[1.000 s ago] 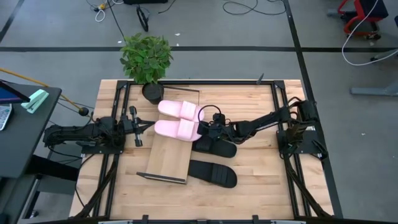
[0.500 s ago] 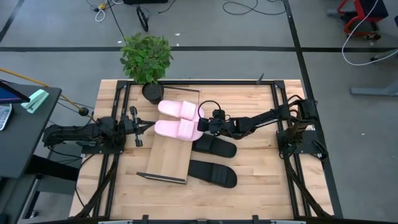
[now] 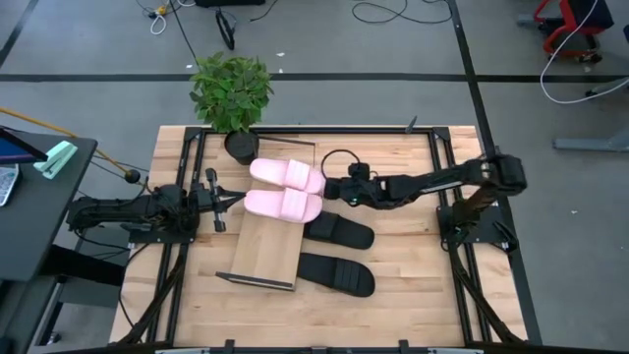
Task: Pick and place slides into the shelf
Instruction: Put the top black slipper on the shelf
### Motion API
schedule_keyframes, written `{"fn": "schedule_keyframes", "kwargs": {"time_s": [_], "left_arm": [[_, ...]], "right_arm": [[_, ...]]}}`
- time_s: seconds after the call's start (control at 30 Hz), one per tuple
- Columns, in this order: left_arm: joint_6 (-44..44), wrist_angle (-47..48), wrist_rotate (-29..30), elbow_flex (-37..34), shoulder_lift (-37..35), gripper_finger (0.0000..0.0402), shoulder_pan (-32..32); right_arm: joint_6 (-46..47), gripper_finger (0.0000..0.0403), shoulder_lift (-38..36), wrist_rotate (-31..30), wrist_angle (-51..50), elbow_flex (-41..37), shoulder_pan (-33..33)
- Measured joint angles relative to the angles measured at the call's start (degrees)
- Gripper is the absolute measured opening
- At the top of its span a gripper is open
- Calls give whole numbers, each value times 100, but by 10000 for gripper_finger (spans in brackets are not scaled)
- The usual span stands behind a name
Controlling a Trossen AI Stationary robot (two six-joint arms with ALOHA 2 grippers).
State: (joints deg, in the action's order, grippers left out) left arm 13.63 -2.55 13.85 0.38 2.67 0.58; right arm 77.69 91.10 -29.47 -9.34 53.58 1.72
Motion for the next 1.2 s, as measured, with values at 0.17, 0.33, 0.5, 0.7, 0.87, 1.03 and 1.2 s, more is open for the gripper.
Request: {"fn": "schedule_keyframes", "kwargs": {"time_s": [0.17, 0.33, 0.5, 0.7, 0.87, 1.03, 1.2], "left_arm": [[0, -4, 2, -2, -1, 19, -1], [0, 0, -3, -1, -1, 14, 0], [-2, -2, -9, 0, -1, 21, 0], [-4, -4, -9, -2, -1, 22, 0], [-4, -4, -11, -2, -1, 13, -2], [-4, -2, -13, 0, -1, 16, 0], [-4, -4, -13, 0, -1, 24, 0]], "right_arm": [[423, 190, -629, -189, -1269, 2, -509], [1687, 190, -911, -452, -2696, 2, -1277], [2760, 191, -928, -514, -3204, -3, -2015], [4031, 192, -737, -472, -3145, -323, -2665], [4857, 195, -749, -485, -2896, -732, -3047], [4923, 207, -770, -476, -2023, -1165, -3129], [5010, 228, -770, -429, -1440, -1616, -3124]]}}
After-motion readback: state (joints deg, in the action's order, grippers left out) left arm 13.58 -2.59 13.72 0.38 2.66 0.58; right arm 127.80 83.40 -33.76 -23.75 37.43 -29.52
